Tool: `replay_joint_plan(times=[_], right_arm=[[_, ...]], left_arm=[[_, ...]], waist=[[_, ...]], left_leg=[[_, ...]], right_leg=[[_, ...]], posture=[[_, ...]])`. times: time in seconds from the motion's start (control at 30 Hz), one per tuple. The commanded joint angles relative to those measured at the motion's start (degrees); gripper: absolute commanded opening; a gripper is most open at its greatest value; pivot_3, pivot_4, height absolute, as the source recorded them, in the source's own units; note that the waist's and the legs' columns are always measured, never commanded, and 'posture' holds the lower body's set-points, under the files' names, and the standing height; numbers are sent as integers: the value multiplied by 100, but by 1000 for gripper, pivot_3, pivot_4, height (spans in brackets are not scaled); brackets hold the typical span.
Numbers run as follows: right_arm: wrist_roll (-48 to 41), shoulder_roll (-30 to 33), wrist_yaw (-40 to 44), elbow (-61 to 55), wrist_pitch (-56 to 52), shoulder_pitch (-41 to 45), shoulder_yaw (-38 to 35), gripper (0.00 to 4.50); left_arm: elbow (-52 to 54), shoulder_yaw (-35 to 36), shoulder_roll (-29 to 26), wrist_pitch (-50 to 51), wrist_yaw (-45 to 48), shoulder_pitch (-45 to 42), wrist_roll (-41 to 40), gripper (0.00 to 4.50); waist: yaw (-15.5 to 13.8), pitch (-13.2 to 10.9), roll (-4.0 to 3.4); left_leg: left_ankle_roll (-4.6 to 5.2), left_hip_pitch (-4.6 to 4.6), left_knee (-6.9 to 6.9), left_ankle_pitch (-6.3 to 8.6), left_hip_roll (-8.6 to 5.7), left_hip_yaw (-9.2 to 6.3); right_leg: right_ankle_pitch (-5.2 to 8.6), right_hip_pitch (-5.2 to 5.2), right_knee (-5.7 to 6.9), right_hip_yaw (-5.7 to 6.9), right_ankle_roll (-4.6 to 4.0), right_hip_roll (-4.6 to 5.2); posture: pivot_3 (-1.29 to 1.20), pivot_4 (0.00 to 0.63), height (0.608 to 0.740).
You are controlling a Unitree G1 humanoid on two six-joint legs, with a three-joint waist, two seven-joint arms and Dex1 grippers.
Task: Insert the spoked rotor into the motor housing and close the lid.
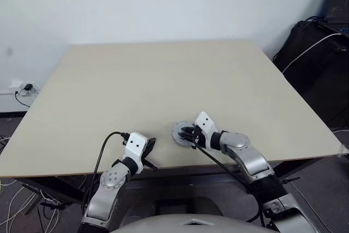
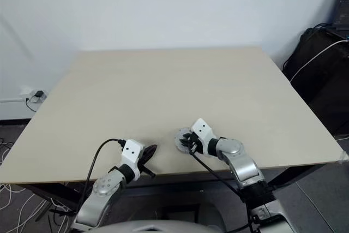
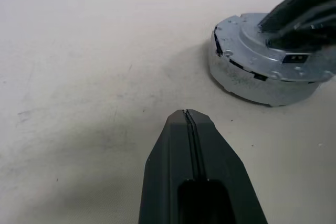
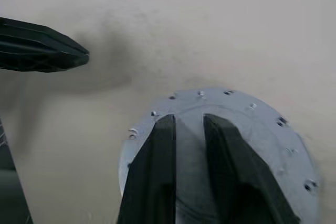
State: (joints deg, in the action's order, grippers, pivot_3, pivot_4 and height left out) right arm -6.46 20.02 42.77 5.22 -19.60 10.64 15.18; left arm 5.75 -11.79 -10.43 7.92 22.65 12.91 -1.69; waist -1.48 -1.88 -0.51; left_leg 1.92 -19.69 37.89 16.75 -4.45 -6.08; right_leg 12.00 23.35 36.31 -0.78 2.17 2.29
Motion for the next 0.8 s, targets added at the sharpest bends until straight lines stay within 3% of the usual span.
replay_joint_plan(times=[0.03,0.07,0.17,0.3,0.4,0.47,0.6,0.8], right_arm=[[-138,-1,-13,-221,20,33,-197,1088],[-195,-14,3,-241,15,28,-228,1088],[-233,-23,-33,-271,19,16,-265,1686],[-209,4,-14,-221,-28,43,-246,2964],[-239,-13,15,-152,-66,72,-267,2964],[-244,-33,12,-95,-71,102,-286,3283],[-232,-39,37,-1,-75,153,-258,4476],[-137,-28,6,98,-25,198,-214,4476]], left_arm=[[91,14,-10,-161,23,-56,-56,0],[81,15,-12,-167,27,-56,-57,0],[62,20,-14,-180,33,-45,-62,0],[43,23,-17,-199,36,-38,-63,0],[34,31,-18,-207,35,-39,-64,0],[28,38,-21,-214,34,-38,-66,0],[19,50,-22,-222,28,-35,-69,0],[15,63,-25,-230,23,-30,-72,0]], waist=[[-1,1,-1],[-3,1,-1],[-5,1,-1],[-6,1,-1],[-6,1,-1],[-7,1,-1],[-7,1,-1],[-7,1,-1]], left_leg=[[0,0,0,0,0,0],[0,0,0,0,0,0],[0,-1,0,0,0,1],[0,-1,0,0,0,1],[0,-2,0,0,0,2],[0,-2,0,0,0,2],[0,-1,0,0,0,3],[0,-2,0,0,0,4]], right_leg=[[0,0,0,0,0,0],[0,0,1,0,0,0],[0,0,0,-1,0,0],[0,0,1,-2,0,0],[0,-1,1,-2,-1,0],[0,-2,1,-3,-1,0],[0,-1,1,-3,-1,-1],[-1,-1,2,-4,-1,0]], posture=[[0,0,740],[0,0,740],[0,0,740],[0,0,740],[0,0,740],[0,0,740],[0,0,740],[0,0,740]])
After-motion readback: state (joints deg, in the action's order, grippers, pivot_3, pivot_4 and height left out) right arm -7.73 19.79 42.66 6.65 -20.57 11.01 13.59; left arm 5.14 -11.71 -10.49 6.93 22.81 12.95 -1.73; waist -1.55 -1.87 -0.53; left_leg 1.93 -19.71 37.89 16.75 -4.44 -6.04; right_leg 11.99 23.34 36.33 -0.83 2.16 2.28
